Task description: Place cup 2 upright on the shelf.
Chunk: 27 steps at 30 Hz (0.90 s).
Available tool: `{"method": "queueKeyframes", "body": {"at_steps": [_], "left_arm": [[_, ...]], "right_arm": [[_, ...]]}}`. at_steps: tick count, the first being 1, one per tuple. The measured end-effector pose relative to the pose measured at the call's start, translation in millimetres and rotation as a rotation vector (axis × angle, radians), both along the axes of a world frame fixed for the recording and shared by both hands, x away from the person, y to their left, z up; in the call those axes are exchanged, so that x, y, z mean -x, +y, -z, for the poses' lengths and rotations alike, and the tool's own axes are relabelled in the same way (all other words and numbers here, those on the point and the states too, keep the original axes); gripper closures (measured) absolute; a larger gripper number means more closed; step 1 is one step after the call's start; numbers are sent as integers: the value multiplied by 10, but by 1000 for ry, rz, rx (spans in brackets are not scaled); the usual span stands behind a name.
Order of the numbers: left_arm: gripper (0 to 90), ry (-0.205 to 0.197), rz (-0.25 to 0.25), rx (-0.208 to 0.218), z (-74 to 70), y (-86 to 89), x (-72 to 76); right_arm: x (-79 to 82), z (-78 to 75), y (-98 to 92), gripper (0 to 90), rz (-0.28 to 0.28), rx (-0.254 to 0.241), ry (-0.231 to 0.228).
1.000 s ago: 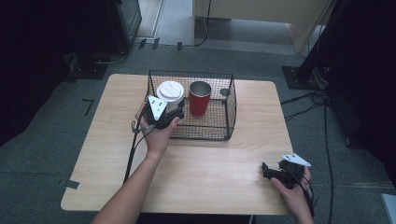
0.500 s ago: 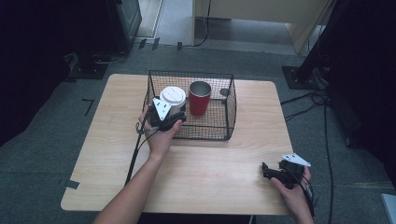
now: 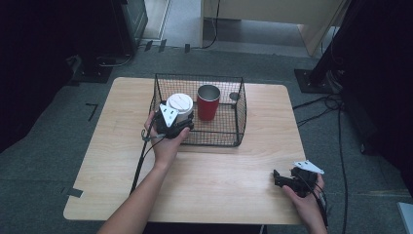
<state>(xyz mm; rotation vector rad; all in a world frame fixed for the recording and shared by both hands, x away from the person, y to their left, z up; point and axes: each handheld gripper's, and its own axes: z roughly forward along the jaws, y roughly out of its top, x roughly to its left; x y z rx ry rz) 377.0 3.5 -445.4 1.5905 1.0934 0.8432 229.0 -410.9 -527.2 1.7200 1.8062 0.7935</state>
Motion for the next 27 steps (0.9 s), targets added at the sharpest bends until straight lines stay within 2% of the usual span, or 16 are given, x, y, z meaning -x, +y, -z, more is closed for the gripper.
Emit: {"method": "queueKeyframes", "body": {"at_steps": [3, 5, 13, 27], "left_arm": [[69, 23, 13, 3, -15, -5, 10], [22, 32, 5, 8, -31, -3, 18], [0, 20, 9, 24, -94, 38, 70], [0, -57, 30, 75, -312, 127, 291]], "right_arm": [[0, 0, 1, 24, 1, -1, 1], [0, 0, 0, 24, 0, 0, 0], [0, 0, 1, 24, 1, -1, 1], [0, 0, 1, 25, 0, -1, 0]]}}
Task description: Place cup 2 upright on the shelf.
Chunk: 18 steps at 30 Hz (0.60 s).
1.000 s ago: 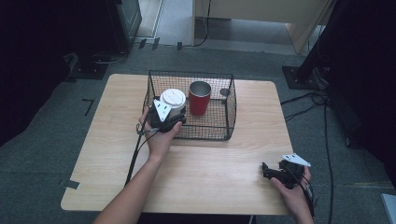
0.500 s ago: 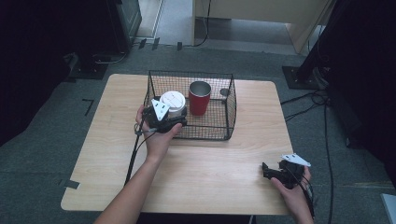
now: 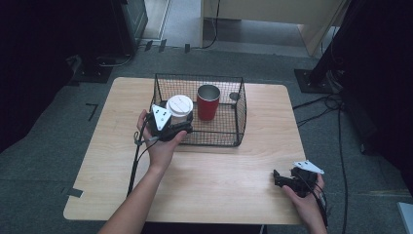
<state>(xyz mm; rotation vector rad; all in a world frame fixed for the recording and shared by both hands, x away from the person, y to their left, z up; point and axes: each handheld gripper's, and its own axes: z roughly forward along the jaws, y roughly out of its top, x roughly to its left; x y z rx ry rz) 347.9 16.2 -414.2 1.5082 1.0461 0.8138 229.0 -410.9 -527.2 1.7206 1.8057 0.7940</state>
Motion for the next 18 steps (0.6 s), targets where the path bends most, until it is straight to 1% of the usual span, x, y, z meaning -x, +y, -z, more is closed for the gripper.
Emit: {"method": "queueKeyframes", "body": {"at_steps": [4, 9, 12, 18], "left_arm": [[0, -19, 13, 13, -45, 44, 71], [0, -41, 8, 21, -87, 138, 164], [0, -47, 4, 27, -99, 200, 214], [0, -55, 0, 23, -100, 306, 310]], "right_arm": [[0, 0, 0, 24, 0, 0, 0], [0, 0, -1, 24, 0, 1, -1], [0, 0, -1, 24, 0, 1, -1], [0, 0, 0, 24, 1, 0, 1]]}}
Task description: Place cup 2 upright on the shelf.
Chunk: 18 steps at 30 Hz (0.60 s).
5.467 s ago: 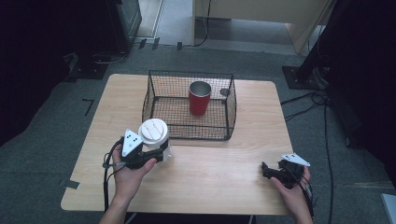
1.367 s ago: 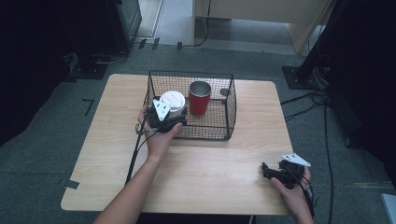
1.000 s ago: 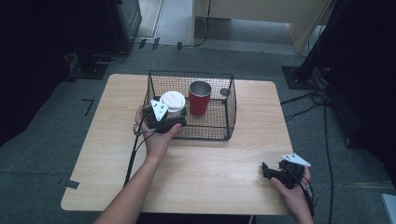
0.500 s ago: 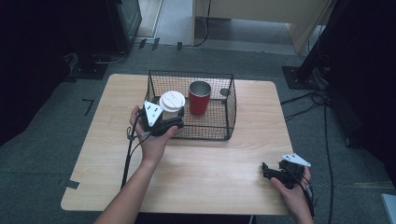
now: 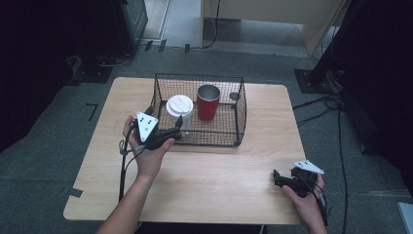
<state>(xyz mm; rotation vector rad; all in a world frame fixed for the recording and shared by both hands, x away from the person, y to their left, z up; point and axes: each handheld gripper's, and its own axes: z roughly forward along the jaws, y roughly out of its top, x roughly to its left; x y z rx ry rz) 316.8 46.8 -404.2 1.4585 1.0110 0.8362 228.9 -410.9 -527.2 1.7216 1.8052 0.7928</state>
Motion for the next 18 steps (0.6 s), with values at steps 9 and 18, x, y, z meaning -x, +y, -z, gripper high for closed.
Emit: {"method": "queueKeyframes", "body": {"at_steps": [9, 18], "left_arm": [[0, -5, -7, -14, 48, 204, 184], [0, 21, -40, -18, 172, 423, 301]], "right_arm": [[0, 0, -1, 24, -1, 0, -1], [0, 0, 0, 24, 0, -1, 0]]}}
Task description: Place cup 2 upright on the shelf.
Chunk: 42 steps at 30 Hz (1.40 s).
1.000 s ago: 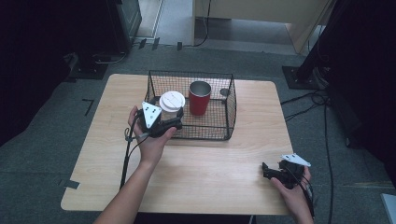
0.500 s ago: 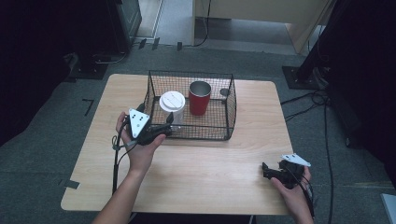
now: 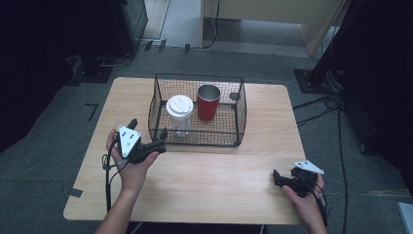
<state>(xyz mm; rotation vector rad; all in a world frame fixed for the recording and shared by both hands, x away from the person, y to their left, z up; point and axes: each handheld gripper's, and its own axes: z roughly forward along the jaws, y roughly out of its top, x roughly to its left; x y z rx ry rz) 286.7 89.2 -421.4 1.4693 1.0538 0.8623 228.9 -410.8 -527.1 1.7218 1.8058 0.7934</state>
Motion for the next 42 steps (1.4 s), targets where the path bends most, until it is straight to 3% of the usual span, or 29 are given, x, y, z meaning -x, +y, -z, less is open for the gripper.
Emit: {"method": "queueKeyframes", "body": {"at_steps": [16, 23, 33, 36, 42], "left_arm": [[0, 72, -78, -15, 306, 423, 145], [0, 120, -93, -57, 469, 599, 225], [0, 190, -123, -84, 634, 832, 309], [0, 235, -144, -97, 696, 902, 323], [0, 288, -164, -98, 769, 1031, 354]], "right_arm": [[0, 0, -1, 24, 0, 1, 0], [0, 0, -1, 24, 0, 1, 0], [0, 0, -2, 25, -1, 2, 0], [0, 0, -2, 25, -1, 2, -1], [0, 0, -1, 25, -1, 2, 0]]}}
